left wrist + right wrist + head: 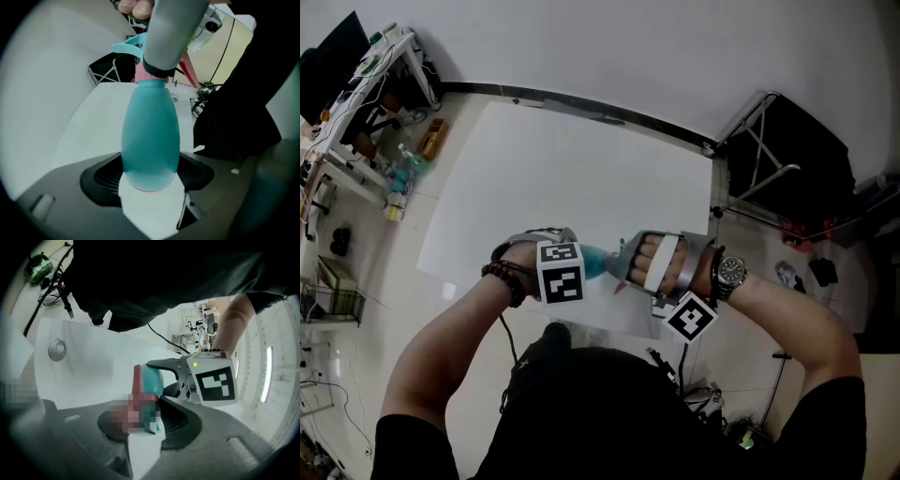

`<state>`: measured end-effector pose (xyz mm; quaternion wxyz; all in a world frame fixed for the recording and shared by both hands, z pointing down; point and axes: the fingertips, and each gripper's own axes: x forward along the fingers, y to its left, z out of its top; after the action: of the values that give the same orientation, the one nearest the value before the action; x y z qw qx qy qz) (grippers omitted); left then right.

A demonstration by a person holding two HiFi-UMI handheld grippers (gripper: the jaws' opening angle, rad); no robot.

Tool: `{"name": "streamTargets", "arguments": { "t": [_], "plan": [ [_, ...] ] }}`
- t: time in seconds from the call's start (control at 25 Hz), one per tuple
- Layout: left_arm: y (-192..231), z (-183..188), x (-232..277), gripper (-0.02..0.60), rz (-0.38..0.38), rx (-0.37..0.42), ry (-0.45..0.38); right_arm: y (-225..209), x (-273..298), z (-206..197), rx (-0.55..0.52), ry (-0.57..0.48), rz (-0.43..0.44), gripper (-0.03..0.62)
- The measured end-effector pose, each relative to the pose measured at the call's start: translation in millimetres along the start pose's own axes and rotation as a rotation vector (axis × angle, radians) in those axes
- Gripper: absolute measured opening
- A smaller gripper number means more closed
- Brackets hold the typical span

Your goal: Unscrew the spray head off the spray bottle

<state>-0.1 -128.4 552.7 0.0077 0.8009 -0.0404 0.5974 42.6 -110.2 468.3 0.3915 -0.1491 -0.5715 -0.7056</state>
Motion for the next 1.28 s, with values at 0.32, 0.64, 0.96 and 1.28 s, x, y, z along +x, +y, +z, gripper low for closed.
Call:
{"name": "streamTargets", "arguments": {
  "t": [0.32, 0.64, 0.96, 1.28],
  "plan": [
    [-7, 2, -4, 0.378, -0.076, -0.003, -0.03, -3, -2, 0, -0.053, -0.007, -0.041, 0.115],
    [19, -5, -3, 0.379, 0.075, -0.002, -0.005, -10, -3, -31, 0.275, 0.059, -0.003, 0.25],
    [43, -30, -1, 0.379, 0.2, -0.053, 0.051, -15, -22, -59, 0.887, 0.003, 0.131, 0.293],
    [56, -38, -4, 0.379, 0.274, -0.087, 0.066, -20, -20, -91, 1.895, -0.28, 0.302, 0.293]
  ]
}}
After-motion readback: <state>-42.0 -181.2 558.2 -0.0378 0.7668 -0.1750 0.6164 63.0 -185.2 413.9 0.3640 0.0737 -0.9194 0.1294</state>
